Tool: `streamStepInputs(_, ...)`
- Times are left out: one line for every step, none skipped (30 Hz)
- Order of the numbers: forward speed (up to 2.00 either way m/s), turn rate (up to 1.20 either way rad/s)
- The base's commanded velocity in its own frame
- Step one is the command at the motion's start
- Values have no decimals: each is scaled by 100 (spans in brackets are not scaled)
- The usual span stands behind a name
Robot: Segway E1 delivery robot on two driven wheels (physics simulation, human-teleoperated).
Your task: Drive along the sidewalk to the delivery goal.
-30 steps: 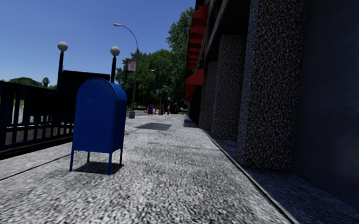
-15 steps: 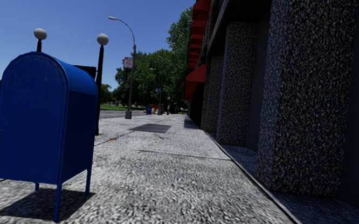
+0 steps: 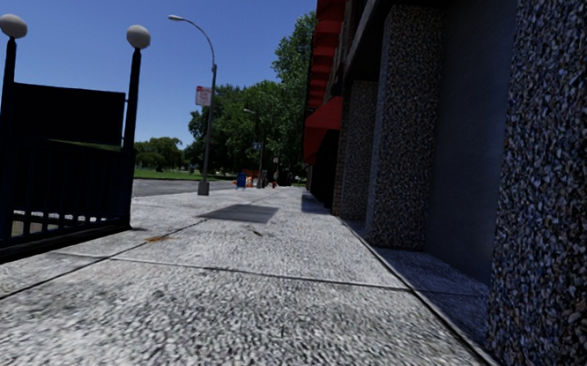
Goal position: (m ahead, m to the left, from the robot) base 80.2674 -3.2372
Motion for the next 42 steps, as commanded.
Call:
streamStepInputs(200,0)
streamStepInputs(200,0)
streamStepInputs(200,0)
streamStepInputs(200,0)
streamStepInputs(200,0)
streamStepInputs(200,0)
streamStepInputs(200,0)
streamStepInputs(200,0)
streamStepInputs(200,0)
streamStepInputs(200,0)
streamStepInputs(200,0)
streamStepInputs(200,0)
streamStepInputs(200,0)
streamStepInputs(200,0)
streamStepInputs(200,0)
streamStepInputs(200,0)
streamStepInputs(200,0)
streamStepInputs(200,0)
streamStepInputs(199,0)
streamStepInputs(199,0)
streamStepInputs(199,0)
streamStepInputs(199,0)
streamStepInputs(199,0)
streamStepInputs(199,0)
streamStepInputs(199,0)
streamStepInputs(199,0)
streamStepInputs(199,0)
streamStepInputs(199,0)
streamStepInputs(199,0)
streamStepInputs(199,0)
streamStepInputs(199,0)
streamStepInputs(199,0)
streamStepInputs(199,0)
streamStepInputs(199,0)
streamStepInputs(199,0)
streamStepInputs(199,0)
streamStepInputs(199,0)
streamStepInputs(199,0)
streamStepInputs(199,0)
streamStepInputs(199,0)
streamStepInputs(199,0)
streamStepInputs(199,0)
